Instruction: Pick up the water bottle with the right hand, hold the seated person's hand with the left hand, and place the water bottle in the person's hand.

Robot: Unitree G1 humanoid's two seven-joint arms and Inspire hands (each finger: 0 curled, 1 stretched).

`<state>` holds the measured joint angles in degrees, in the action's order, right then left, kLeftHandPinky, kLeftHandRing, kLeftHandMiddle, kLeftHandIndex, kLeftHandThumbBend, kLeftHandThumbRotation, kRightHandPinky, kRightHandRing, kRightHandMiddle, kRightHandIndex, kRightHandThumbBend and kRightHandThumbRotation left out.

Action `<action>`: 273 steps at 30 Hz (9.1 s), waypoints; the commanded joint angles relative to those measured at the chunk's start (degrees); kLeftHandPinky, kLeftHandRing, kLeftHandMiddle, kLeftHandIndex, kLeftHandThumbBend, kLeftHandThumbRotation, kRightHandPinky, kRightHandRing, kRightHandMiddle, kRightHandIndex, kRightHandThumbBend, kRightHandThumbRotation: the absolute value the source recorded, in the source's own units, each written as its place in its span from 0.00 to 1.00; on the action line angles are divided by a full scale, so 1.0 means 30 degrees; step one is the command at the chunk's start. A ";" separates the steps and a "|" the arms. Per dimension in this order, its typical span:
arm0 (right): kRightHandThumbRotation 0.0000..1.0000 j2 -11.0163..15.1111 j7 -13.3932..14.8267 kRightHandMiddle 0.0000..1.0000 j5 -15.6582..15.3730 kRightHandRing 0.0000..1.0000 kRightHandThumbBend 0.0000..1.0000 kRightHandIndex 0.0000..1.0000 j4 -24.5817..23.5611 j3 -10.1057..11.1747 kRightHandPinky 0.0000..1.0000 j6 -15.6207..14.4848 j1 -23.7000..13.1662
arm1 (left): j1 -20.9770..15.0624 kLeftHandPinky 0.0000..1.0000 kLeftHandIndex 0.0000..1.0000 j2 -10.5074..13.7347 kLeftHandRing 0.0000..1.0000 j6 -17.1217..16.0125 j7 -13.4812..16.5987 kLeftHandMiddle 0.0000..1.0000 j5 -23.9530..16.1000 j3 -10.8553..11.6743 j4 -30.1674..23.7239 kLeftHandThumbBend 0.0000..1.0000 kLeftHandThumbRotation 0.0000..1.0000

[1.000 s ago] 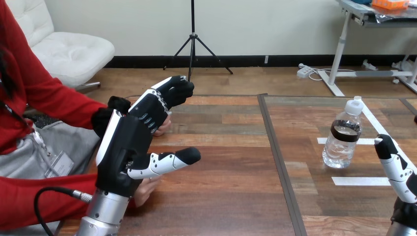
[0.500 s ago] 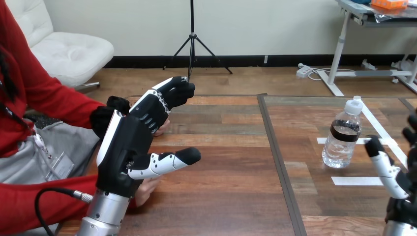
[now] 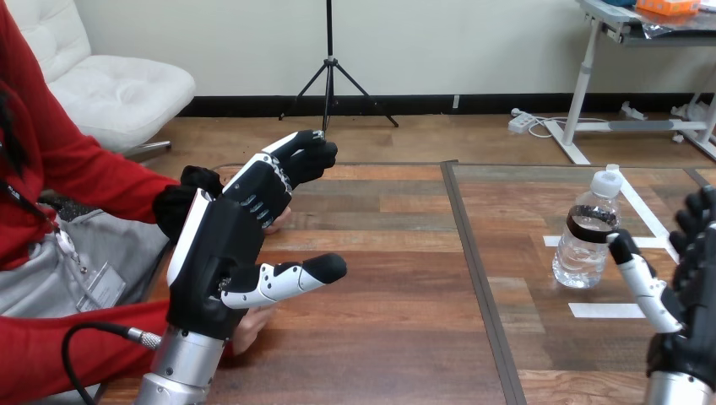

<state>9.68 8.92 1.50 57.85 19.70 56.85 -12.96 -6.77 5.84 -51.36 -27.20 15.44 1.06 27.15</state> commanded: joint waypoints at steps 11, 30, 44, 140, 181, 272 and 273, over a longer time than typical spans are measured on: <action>0.47 0.0429 -0.0371 0.93 0.0120 0.94 1.00 0.95 0.1103 -0.0566 0.94 -0.1468 -0.2386 | -0.0380 0.81 0.79 -0.0073 0.80 -0.0149 -0.0148 0.79 0.0404 0.0110 -0.0951 1.00 0.38; 0.48 0.0569 -0.0793 0.94 0.0187 0.95 1.00 0.95 0.2282 -0.0896 0.93 -0.2609 -0.3074 | -0.0139 0.81 0.79 -0.0099 0.80 -0.0125 -0.0130 0.79 0.0377 0.0198 -0.1175 1.00 0.38; 0.52 0.0891 0.0113 0.94 -0.0673 0.94 1.00 0.95 0.2866 -0.1434 0.90 -0.3466 -0.3492 | -0.0085 0.81 0.79 -0.0121 0.80 -0.0135 -0.0315 0.79 0.0566 0.0132 -0.1170 1.00 0.38; 0.61 0.2196 0.0169 0.98 -0.1658 0.94 1.00 1.00 0.4960 -0.2691 0.88 -0.7180 -0.6017 | 0.0073 0.81 0.78 0.0550 0.80 0.0355 -0.2070 0.78 0.2101 0.0755 -0.1496 1.00 0.35; 0.61 0.2650 -0.0298 1.00 -0.1738 1.00 1.00 1.00 0.5209 -0.2637 1.00 -0.7549 -0.6935 | 0.0305 0.80 0.76 0.0742 0.79 0.0520 -0.2573 0.77 0.2374 0.1181 -0.1759 1.00 0.34; 0.45 0.2677 -0.0945 0.99 -0.1895 0.99 1.00 1.00 0.6272 -0.2395 0.96 -1.1916 -1.0022 | 0.3668 0.70 0.72 0.1218 0.73 0.0706 -0.1730 0.74 0.2014 0.1636 -0.5408 1.00 0.35; 0.44 0.2646 -0.1076 1.00 -0.1771 0.99 1.00 1.00 0.6269 -0.2289 0.96 -1.1937 -1.0039 | 0.3709 0.70 0.72 0.1218 0.73 0.0721 -0.1713 0.74 0.1999 0.1632 -0.5467 1.00 0.35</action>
<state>17.97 6.49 -4.73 76.90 11.91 21.36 -36.70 5.49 8.82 -48.69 -32.72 21.81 5.73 14.23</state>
